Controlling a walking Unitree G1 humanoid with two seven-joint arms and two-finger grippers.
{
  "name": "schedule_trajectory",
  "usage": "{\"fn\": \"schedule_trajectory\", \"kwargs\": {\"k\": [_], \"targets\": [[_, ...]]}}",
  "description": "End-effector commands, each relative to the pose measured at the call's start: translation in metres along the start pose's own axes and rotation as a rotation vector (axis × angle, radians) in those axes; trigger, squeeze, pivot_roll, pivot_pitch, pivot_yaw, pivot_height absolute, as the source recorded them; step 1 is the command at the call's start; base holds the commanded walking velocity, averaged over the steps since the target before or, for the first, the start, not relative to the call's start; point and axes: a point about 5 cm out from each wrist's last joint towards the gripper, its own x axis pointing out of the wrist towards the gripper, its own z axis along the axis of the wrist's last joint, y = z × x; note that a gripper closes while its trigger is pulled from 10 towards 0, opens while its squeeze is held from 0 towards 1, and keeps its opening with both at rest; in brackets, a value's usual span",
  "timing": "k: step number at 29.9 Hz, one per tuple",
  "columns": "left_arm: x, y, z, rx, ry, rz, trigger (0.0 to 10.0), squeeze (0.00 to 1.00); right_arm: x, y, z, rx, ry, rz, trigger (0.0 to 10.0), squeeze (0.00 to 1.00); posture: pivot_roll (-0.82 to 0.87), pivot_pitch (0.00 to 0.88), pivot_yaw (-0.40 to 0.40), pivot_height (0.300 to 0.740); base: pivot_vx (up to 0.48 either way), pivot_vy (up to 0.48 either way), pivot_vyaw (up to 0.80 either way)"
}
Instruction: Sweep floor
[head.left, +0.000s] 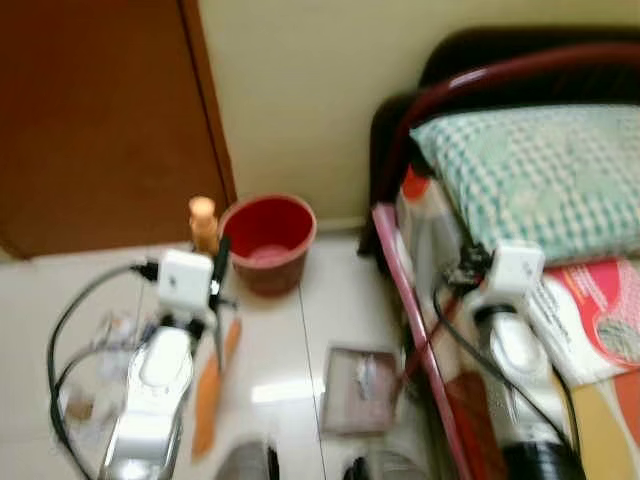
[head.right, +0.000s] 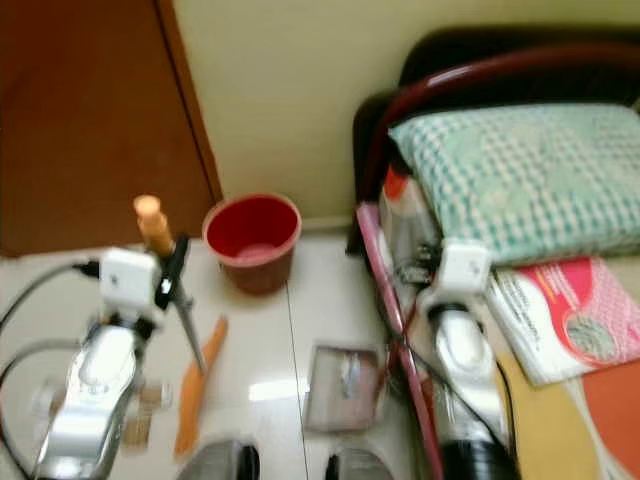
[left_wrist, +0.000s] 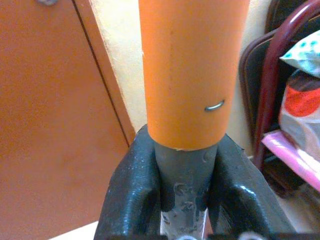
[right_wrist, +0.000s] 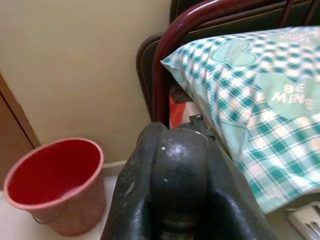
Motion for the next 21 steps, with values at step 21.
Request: {"fn": "schedule_trajectory", "kwargs": {"k": [21], "targets": [[-0.0006,-0.0005,-0.0017,0.007,0.006,-0.007,10.0,0.0,-0.0029,0.0004,-0.0025,0.017,-0.008,-0.019,10.0,0.0,-0.01,0.101,0.009,0.74,0.0,0.374,0.04]]}}
